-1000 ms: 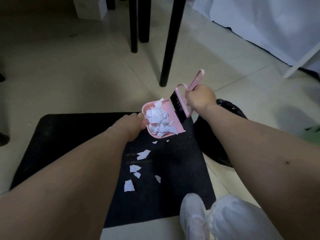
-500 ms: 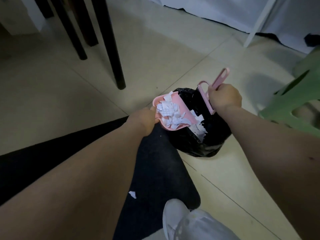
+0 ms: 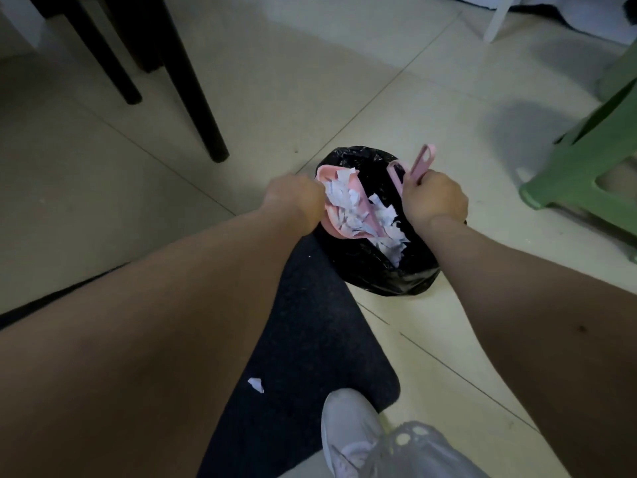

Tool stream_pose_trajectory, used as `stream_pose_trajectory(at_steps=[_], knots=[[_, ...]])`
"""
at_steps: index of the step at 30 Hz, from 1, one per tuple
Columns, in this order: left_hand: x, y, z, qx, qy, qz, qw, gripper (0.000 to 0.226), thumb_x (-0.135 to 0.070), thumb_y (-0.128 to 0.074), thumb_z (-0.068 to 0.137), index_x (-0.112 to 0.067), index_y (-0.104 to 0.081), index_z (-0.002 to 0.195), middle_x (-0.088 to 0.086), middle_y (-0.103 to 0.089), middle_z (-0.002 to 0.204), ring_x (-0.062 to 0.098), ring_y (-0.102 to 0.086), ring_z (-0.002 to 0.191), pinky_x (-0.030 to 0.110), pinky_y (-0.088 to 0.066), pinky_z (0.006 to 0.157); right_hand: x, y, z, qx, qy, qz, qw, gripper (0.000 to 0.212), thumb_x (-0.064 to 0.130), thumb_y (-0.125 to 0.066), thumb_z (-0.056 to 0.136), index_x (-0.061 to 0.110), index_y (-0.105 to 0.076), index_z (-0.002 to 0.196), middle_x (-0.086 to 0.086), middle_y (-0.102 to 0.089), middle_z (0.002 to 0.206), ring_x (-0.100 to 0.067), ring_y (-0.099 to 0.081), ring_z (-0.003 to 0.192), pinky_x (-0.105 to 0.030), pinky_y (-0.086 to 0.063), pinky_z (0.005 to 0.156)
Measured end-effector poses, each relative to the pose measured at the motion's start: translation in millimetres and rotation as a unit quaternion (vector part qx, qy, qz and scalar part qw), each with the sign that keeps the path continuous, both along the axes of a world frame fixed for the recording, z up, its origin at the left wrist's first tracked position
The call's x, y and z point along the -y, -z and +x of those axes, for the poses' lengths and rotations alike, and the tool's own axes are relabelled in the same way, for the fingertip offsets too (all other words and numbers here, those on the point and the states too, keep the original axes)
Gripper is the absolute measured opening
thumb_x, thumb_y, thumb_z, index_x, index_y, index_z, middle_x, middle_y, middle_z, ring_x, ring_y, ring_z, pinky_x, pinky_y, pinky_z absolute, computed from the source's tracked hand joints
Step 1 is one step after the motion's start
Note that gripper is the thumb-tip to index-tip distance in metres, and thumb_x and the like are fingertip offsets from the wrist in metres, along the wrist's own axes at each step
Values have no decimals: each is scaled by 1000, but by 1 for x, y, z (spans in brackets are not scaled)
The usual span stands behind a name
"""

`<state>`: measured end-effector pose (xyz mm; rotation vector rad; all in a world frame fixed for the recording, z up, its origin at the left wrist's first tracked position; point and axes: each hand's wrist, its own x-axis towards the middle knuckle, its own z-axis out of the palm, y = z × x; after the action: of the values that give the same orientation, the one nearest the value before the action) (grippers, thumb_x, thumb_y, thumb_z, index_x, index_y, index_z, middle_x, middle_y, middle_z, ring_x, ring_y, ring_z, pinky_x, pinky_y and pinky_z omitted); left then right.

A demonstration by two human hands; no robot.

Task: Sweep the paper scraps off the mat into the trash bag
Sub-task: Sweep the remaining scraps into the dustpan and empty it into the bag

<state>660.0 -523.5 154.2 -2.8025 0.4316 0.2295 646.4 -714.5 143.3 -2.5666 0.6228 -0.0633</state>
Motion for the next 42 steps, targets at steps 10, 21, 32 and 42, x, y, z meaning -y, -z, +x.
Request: stream_pose_trajectory(at_steps=[10,21,32,42], knots=[[25,-23,4,89,67,68,991,33,-6,-46,90,-9,-57,121,12,-56,120,27,-53,110,33,-37,75,3,7,-2,16,18,-24,999,45,44,-35,98,10,-65,101,-17,-67,101,-36,-61,93,-31,-38,71],[21,-27,-4,168,97,91,977,31,-3,-41,90,-4,-55,118,14,-56,115,28,-52,105,33,-34,69,-4,7,1,26,11,-57,998,45,43,-34,98,9,-64,98,-15,-66,95,-33,-57,82,-31,-36,68],[-45,-20,-15,99,-28,5,995,27,-20,-55,93,-7,-53,116,13,-57,109,27,-54,99,35,-36,69,-30,-21,2,102,15,-20,995,48,44,-31,99,6,-61,99,-7,-57,84,-28,-49,76,-33,-37,70],[-164,-16,-66,52,-103,-36,993,26,-27,-44,98,-13,-47,119,13,-57,119,33,-56,108,36,-38,74,-112,-51,-4,67,-93,79,990,43,49,-40,94,13,-60,82,-6,-58,80,-29,-52,75,-29,-36,67]])
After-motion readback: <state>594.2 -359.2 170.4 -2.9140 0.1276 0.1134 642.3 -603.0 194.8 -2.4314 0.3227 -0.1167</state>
